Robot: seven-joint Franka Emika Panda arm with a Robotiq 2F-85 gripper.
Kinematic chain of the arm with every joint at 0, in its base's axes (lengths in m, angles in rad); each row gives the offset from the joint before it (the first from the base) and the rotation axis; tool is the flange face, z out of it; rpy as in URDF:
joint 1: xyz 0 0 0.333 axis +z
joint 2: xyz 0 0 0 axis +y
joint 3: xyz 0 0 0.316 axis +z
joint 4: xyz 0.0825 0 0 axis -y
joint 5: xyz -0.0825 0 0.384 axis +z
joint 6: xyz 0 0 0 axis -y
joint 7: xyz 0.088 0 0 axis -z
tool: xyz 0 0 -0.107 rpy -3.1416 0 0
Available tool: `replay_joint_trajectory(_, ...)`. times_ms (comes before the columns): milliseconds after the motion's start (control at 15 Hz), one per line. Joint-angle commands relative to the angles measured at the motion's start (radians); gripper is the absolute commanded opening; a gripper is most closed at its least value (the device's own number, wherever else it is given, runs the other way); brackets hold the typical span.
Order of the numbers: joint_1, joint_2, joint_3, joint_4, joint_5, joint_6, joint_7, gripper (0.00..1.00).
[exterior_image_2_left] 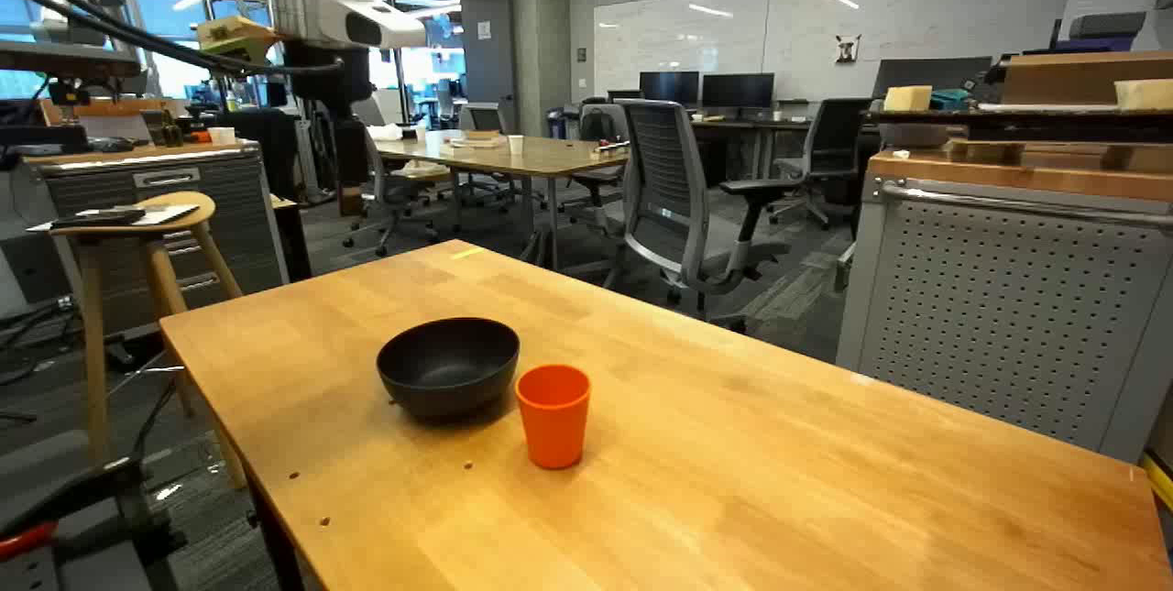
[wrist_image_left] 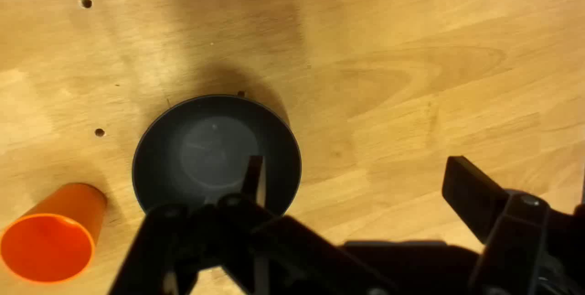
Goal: Put the cup in the bowl
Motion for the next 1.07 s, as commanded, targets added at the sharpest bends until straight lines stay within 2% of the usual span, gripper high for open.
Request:
replay_joint_trajectory(0, -0.005, 0.000, 0.005, 0.004, 0.001, -0.002, -0.001, 1.00)
replay_joint_trajectory(333, -0.006, -0.002, 0.005, 0.011, 0.001, -0.002, -0.001, 1.00)
replay_joint_trajectory(533, -0.036, 0.026, -0.003, 0.011, -0.050, 0.115, 0.001, 1.00)
replay_joint_trajectory(733, -0.106, 0.070, -0.038, 0.016, -0.134, 0.252, 0.013, 1.00)
replay_joint_trajectory(1000, -0.213, 0.167, -0.085, -0.009, -0.325, 0.444, 0.053, 1.00)
